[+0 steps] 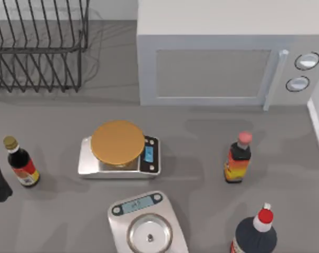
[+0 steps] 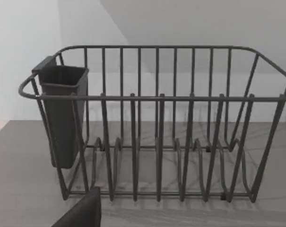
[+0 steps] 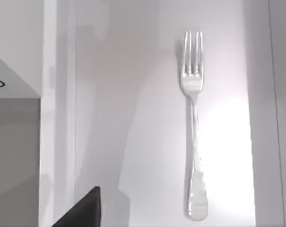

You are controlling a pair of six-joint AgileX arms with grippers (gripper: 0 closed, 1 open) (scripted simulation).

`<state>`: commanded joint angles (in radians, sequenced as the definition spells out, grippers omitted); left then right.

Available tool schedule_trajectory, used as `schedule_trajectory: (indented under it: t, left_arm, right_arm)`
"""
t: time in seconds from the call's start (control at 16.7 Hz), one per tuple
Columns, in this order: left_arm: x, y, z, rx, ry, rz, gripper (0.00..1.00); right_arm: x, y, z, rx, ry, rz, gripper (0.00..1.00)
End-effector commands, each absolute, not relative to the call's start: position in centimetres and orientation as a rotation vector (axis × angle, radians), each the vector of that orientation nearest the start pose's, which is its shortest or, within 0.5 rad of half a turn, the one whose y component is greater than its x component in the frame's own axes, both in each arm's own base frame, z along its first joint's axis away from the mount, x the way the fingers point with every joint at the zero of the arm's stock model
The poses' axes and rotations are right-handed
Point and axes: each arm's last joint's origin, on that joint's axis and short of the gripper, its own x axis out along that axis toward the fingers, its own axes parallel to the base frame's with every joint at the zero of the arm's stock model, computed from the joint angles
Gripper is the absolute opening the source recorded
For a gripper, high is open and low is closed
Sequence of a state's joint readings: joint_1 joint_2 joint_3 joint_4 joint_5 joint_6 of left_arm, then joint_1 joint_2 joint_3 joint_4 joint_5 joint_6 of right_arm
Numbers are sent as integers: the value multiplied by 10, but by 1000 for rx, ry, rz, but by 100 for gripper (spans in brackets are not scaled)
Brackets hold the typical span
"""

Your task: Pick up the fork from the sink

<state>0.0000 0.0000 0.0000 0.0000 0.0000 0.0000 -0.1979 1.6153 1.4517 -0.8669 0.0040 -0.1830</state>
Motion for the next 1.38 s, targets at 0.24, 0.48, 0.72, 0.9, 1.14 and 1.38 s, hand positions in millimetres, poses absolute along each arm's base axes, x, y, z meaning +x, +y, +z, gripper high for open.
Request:
schedule_trajectory:
  t: [0.24, 0.48, 0.72, 0.9, 1.14, 1.38]
  left_arm:
    - [106, -1, 160, 0, 0, 0, 100]
    - [106, -1, 160, 0, 0, 0, 100]
    - [106, -1, 160, 0, 0, 0, 100]
    - [106, -1, 160, 0, 0, 0, 100]
    - [106, -1, 160, 0, 0, 0, 100]
    - [106, -1, 160, 0, 0, 0, 100]
  right_arm:
    - [411, -98, 248, -45, 1297, -57, 100]
    - [452, -124, 190, -12, 1483, -26, 100]
    - [464, -135, 161, 7, 1566, -9, 100]
    - [464, -136, 159, 8, 1571, -8, 100]
    - [466, -133, 152, 5, 1574, -4, 100]
    - [471, -136, 102, 5, 1571, -6, 100]
